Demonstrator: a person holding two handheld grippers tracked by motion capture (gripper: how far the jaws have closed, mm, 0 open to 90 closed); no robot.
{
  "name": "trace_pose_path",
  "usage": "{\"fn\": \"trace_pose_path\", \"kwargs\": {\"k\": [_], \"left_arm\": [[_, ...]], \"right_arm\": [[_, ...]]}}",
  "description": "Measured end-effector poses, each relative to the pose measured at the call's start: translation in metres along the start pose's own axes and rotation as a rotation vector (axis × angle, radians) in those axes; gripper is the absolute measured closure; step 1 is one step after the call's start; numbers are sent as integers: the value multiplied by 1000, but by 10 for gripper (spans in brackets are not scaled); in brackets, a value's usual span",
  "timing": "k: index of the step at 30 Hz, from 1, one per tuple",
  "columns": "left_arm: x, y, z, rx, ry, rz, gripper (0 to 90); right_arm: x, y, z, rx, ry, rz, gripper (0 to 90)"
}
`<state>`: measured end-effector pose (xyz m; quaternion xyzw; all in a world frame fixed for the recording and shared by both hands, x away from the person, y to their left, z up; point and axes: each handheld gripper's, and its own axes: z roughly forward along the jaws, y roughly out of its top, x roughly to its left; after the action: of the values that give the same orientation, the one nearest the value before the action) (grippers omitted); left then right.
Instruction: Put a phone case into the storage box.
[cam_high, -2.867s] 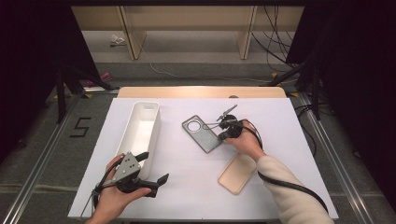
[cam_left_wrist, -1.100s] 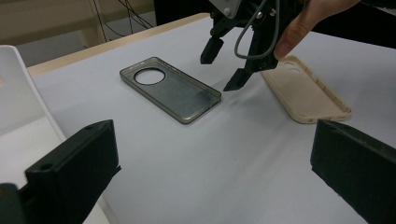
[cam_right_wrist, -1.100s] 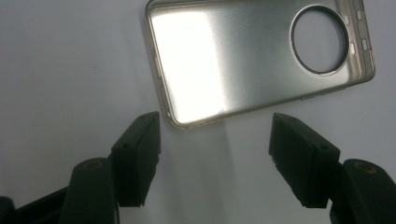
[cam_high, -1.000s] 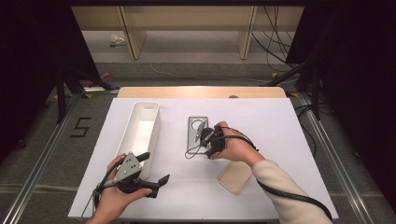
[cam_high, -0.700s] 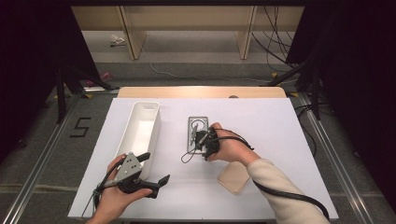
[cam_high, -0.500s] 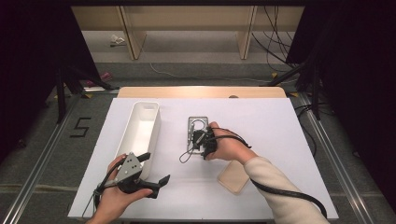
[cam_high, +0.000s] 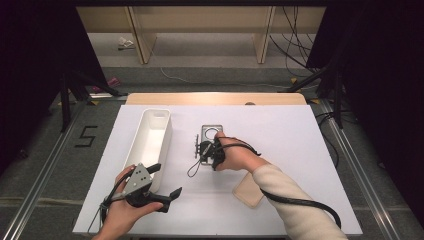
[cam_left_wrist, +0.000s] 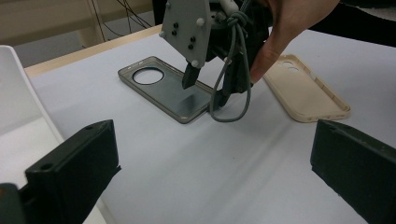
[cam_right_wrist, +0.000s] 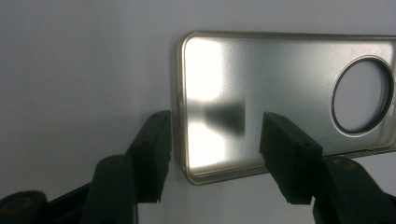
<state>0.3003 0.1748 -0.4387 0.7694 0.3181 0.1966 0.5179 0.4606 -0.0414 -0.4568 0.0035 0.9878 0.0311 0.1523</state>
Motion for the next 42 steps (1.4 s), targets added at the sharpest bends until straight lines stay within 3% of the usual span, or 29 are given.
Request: {"fn": "trace_pose_path", "kwargs": {"k": [8, 19, 35, 42], "left_arm": [[0, 0, 0, 2, -3, 0, 6], [-1, 0, 0, 4, -5, 2, 5], [-1, 0, 0, 4, -6, 1, 7], [0, 0, 0, 5, -7, 2, 7]], "right_arm": [[1, 8, 1, 17, 22, -49, 577], [4, 9, 1, 28, 76, -53, 760], [1, 10, 2, 25, 84, -41, 739], [1, 11, 1, 35, 89, -44, 774]]}}
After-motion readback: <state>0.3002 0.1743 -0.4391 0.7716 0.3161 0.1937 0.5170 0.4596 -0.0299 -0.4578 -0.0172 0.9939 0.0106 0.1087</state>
